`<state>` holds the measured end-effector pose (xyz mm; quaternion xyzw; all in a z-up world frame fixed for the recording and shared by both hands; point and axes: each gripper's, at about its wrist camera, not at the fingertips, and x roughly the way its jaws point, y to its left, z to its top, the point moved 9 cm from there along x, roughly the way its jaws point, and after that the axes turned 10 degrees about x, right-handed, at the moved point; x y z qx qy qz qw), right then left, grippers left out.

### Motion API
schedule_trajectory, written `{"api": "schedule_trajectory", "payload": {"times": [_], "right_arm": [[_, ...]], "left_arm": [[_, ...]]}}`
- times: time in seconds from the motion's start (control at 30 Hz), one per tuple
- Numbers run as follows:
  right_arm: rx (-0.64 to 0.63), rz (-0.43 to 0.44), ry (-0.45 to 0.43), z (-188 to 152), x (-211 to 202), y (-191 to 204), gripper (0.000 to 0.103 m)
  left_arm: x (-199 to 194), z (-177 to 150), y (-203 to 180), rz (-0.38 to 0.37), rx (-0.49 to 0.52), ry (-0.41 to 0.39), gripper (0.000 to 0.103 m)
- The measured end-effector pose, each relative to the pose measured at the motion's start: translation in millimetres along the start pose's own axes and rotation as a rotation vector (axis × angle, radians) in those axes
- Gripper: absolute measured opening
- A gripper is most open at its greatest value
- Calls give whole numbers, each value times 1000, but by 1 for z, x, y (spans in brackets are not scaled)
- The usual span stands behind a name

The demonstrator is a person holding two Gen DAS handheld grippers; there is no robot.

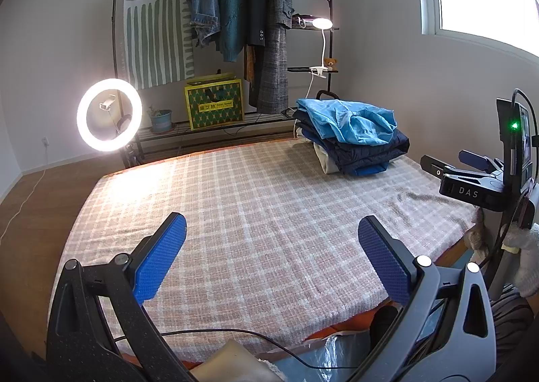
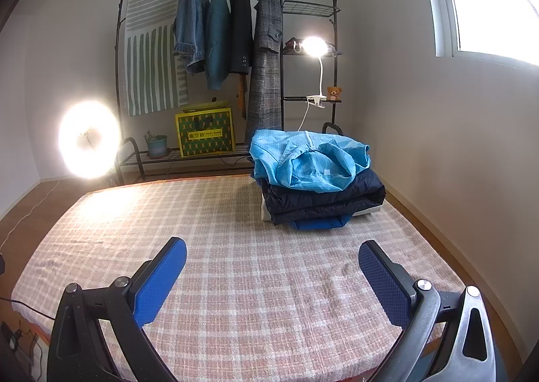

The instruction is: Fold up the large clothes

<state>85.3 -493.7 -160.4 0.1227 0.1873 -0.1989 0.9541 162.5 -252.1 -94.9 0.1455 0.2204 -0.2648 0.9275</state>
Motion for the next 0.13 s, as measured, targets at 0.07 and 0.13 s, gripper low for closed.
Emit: {"api": "schedule_trajectory", "payload": {"times": [0.07,0.13], "right_arm": [[1,-1,0,0,0,0,103],[5,-3,-2,0,-1,-1,103]], "left_arm": [[0,0,0,-2,1,-2,103],[-1,2,-1,-5,3,-1,103]]}}
